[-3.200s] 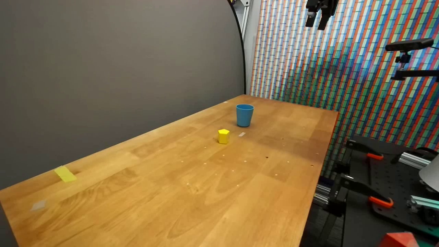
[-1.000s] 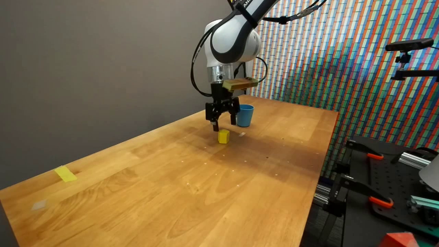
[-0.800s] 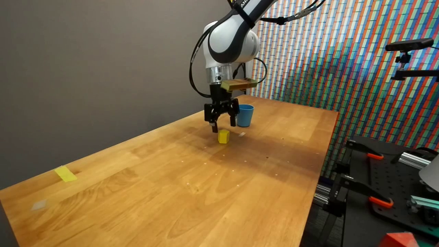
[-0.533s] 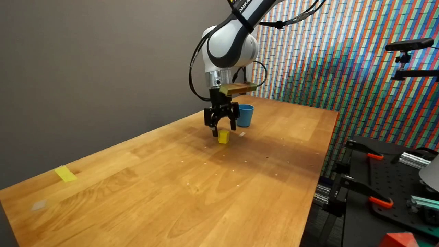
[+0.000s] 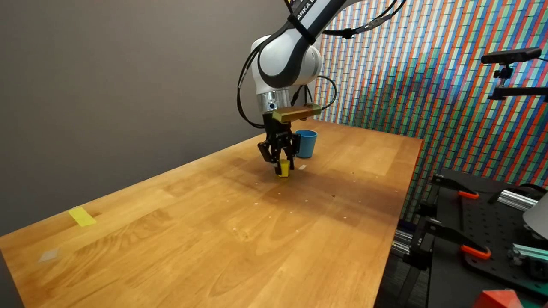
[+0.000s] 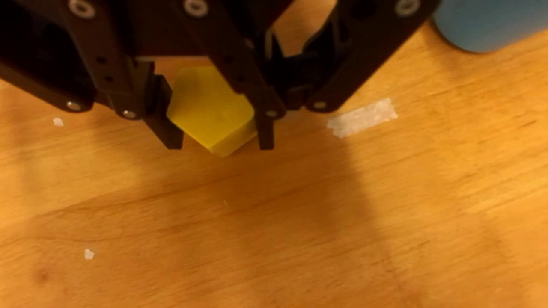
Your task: Put the yellow block in the cup
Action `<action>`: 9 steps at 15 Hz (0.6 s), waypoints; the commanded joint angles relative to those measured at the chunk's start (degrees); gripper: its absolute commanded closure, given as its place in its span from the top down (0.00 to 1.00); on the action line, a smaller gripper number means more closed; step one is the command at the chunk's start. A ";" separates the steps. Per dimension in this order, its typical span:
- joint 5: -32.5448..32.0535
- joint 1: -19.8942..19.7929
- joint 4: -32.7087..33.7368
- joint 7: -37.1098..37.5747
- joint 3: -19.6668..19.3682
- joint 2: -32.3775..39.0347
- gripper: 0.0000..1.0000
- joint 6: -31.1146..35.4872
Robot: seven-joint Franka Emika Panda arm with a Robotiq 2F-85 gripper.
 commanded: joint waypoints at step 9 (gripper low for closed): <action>-3.23 -3.75 -2.82 7.25 -10.15 -15.56 0.21 -8.80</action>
